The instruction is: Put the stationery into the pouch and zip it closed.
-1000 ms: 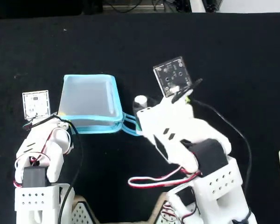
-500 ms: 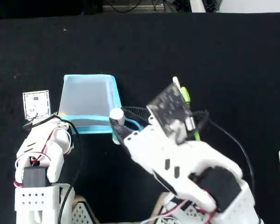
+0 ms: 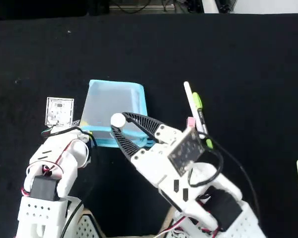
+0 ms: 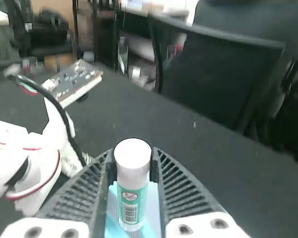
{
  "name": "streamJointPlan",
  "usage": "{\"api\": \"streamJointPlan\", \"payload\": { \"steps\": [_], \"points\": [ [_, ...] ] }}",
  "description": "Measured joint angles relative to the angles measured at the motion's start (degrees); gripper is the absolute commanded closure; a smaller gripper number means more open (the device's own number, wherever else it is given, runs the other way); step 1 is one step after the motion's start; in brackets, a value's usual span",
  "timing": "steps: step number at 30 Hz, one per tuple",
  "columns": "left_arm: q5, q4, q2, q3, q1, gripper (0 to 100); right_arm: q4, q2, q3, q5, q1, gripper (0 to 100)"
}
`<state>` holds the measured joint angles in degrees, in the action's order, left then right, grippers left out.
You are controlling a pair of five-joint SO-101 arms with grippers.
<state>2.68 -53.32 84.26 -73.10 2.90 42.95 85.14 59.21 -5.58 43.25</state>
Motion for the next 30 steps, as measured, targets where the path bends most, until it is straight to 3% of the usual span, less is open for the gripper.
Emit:
{"api": "streamJointPlan", "payload": {
  "steps": [4, 13, 21, 26, 30],
  "points": [
    [0.0, 0.0, 0.0, 0.0, 0.0, 97, -6.9, 5.4, 7.3, 0.0, 0.0, 98.6],
    [0.0, 0.0, 0.0, 0.0, 0.0, 97, -8.4, 8.2, 9.6, 0.4, 0.0, 98.6],
    [0.0, 0.0, 0.0, 0.0, 0.0, 97, -2.3, 8.3, 3.6, 0.4, 0.4, 98.6],
    [0.0, 0.0, 0.0, 0.0, 0.0, 97, 2.6, 8.3, 3.3, 0.4, 7.6, 98.6],
    [0.0, 0.0, 0.0, 0.0, 0.0, 97, 2.8, 8.3, 3.3, -2.2, 8.4, 98.6]
  ]
}}
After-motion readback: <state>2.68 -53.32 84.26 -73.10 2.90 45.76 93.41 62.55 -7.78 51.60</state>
